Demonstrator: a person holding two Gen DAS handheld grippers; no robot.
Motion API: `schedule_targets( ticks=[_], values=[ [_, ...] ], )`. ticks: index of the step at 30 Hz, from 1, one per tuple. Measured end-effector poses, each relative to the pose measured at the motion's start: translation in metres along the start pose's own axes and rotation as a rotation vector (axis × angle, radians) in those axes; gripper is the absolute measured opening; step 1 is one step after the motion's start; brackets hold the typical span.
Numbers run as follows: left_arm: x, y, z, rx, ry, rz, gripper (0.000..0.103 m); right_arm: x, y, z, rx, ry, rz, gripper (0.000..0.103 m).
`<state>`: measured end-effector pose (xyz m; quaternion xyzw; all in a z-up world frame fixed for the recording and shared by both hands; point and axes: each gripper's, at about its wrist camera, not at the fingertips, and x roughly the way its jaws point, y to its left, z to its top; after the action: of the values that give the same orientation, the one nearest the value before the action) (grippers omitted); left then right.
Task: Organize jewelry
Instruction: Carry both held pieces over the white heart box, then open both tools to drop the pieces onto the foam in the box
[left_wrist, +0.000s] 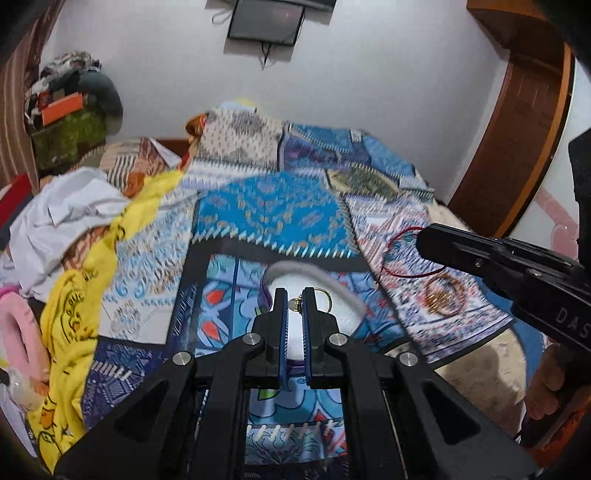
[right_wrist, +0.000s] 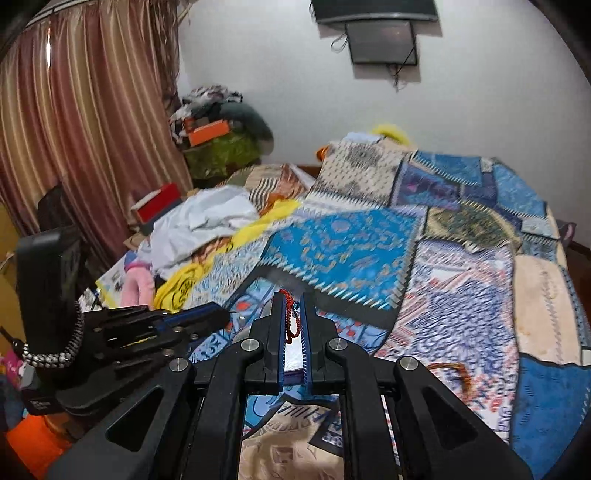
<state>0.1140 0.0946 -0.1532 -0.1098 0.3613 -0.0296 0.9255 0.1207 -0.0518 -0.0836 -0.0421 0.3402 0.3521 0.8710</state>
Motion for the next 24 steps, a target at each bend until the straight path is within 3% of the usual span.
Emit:
schedule_targets(
  ticks=[6, 15, 24],
  values=[
    [0.026, 0.002, -0.005, 0.002, 0.06, -0.005, 0.005, 0.036, -0.007, -0.004, 0.018, 0.1, 0.039, 0.006],
    [0.035, 0.001, -0.007, 0.027, 0.093, -0.006, 0.005, 0.068, -0.014, -0.004, 0.044, 0.194, 0.076, 0.006],
    [0.034, 0.002, -0.006, 0.024, 0.094, -0.004, 0.005, 0.075, -0.011, -0.006, 0.027, 0.225, 0.076, 0.007]
  ],
)
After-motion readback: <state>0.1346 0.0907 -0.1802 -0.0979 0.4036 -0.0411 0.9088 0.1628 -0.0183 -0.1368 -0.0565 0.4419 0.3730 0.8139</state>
